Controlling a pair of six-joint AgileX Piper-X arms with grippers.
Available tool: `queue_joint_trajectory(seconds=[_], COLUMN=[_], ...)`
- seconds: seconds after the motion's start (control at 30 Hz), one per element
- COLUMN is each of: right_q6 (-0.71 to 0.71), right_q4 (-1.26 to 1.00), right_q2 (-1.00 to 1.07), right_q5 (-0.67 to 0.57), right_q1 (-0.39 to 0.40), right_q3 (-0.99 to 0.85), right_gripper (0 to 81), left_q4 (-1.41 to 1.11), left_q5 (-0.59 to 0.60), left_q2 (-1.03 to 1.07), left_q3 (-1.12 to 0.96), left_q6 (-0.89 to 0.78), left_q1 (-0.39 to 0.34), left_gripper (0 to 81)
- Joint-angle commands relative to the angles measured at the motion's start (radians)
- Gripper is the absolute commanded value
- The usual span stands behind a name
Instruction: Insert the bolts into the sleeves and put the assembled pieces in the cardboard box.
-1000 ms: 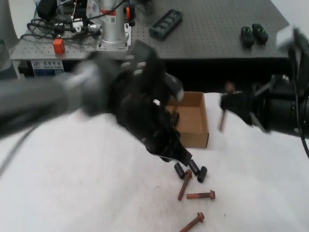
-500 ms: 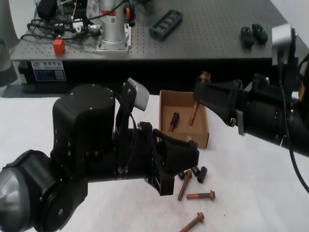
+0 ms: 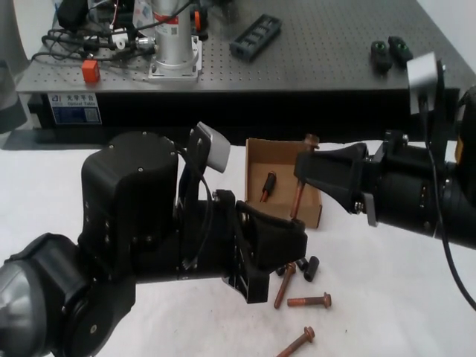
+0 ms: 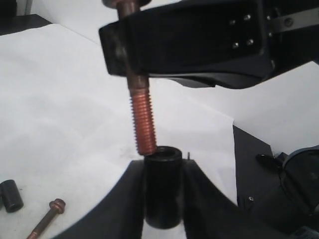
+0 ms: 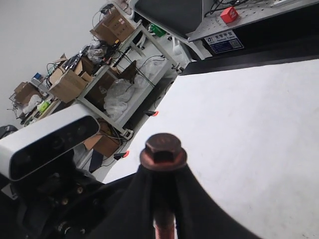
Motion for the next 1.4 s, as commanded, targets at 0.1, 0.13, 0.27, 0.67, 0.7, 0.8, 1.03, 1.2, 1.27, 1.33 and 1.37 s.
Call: queue_joint_trajectory(seconds=[0.1,0.13,0.27,0.67,0.7,0.8,1.03,1.2,1.27,1.33,1.37], right_q6=[-0.036,-0.039,-0.042,-0.072,-0.072,-0.083,-0.221,-0.224,-0.224,-0.224,-0.224], right_q4=[0.053,0.052,0.055,0.088,0.088,0.14,0.338,0.333,0.328,0.328,0.328], right_q2=[-0.019,-0.019,-0.019,-0.019,-0.019,-0.045,-0.186,-0.239,-0.244,-0.243,-0.243], right_q5=[-0.024,-0.024,-0.031,-0.078,-0.078,-0.084,-0.084,-0.084,-0.084,-0.084,-0.084], right_q1=[0.005,0.005,0.005,-0.001,-0.01,-0.062,-0.252,-0.355,-0.384,-0.407,-0.414], right_q3=[-0.004,-0.004,-0.004,-0.005,-0.005,-0.005,-0.005,-0.005,-0.005,-0.005,-0.005], right_gripper=[1.5,1.5,1.5,40.0,43.3,42.7,42.0,42.0,42.0,42.0,42.0], left_q4=[-0.03,-0.03,-0.03,-0.03,-0.03,-0.03,-0.068,-0.256,-0.336,-0.406,-0.427], left_q5=[-0.022,-0.022,-0.022,-0.05,-0.097,-0.267,-0.337,-0.401,-0.449,-0.504,-0.523], left_q2=[-0.011,-0.011,-0.011,-0.011,-0.011,-0.004,0.169,0.287,0.32,0.341,0.349], left_q3=[-0.01,-0.01,-0.01,-0.01,-0.01,-0.021,-0.23,-0.326,-0.34,-0.34,-0.34], left_q6=[0.021,0.031,0.058,0.179,0.175,0.153,0.179,0.222,0.222,0.222,0.222], left_q1=[0.001,0.001,0.001,0.001,0.001,0.005,0.051,0.05,0.05,0.05,0.05], left_gripper=[0.7,0.7,0.7,0.7,0.7,0.7,0.7,0.7,0.7,0.7,0.7])
